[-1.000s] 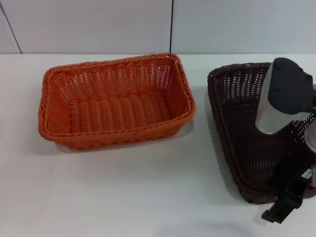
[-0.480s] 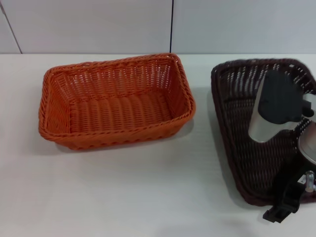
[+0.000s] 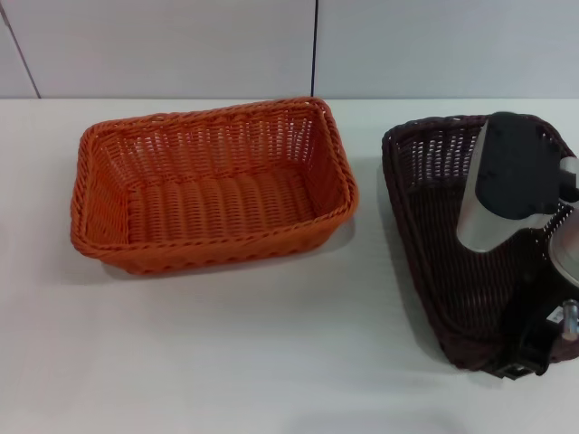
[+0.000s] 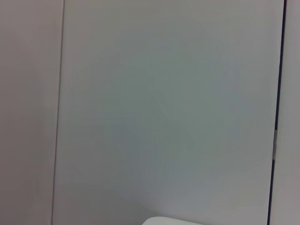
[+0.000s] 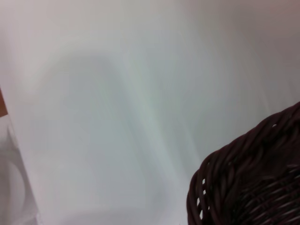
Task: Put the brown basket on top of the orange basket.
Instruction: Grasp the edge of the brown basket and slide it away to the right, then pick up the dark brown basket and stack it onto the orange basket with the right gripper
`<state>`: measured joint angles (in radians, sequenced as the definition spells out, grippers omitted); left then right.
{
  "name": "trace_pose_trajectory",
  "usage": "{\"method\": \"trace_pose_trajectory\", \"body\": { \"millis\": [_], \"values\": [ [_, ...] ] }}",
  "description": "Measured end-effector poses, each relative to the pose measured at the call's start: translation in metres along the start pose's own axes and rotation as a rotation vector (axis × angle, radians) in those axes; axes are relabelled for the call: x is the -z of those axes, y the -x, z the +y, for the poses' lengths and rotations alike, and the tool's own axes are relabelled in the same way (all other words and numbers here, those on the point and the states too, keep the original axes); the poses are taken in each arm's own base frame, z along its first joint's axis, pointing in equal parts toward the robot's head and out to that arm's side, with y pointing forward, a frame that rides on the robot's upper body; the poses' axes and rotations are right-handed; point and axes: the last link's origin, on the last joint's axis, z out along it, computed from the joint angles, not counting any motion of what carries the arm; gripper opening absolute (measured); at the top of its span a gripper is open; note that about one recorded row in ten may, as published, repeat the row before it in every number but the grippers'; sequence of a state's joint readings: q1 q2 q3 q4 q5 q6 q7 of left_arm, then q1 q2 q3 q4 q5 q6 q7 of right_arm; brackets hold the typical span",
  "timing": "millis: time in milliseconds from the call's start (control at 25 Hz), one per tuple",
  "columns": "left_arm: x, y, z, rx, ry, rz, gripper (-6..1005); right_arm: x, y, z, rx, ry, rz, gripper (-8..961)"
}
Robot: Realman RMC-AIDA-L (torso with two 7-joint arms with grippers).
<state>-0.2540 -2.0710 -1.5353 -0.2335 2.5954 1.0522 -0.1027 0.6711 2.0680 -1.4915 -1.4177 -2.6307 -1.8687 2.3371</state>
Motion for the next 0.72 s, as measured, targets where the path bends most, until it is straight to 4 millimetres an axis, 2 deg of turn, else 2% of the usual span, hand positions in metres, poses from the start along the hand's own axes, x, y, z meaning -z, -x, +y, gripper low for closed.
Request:
{"method": "trace_pose_trajectory", "body": {
  "millis": [280, 720],
  "values": [
    [0.001, 0.000, -0.003, -0.002, -0.006, -0.002, 708, 0.015, 0.004, 0.002, 0.017, -0.058, -0.031, 250],
    [0.003, 0.001, -0.006, -0.001, -0.019, -0.004, 706, 0.050, 0.015, 0.005, 0.020, -0.198, -0.078, 178]
  ]
}}
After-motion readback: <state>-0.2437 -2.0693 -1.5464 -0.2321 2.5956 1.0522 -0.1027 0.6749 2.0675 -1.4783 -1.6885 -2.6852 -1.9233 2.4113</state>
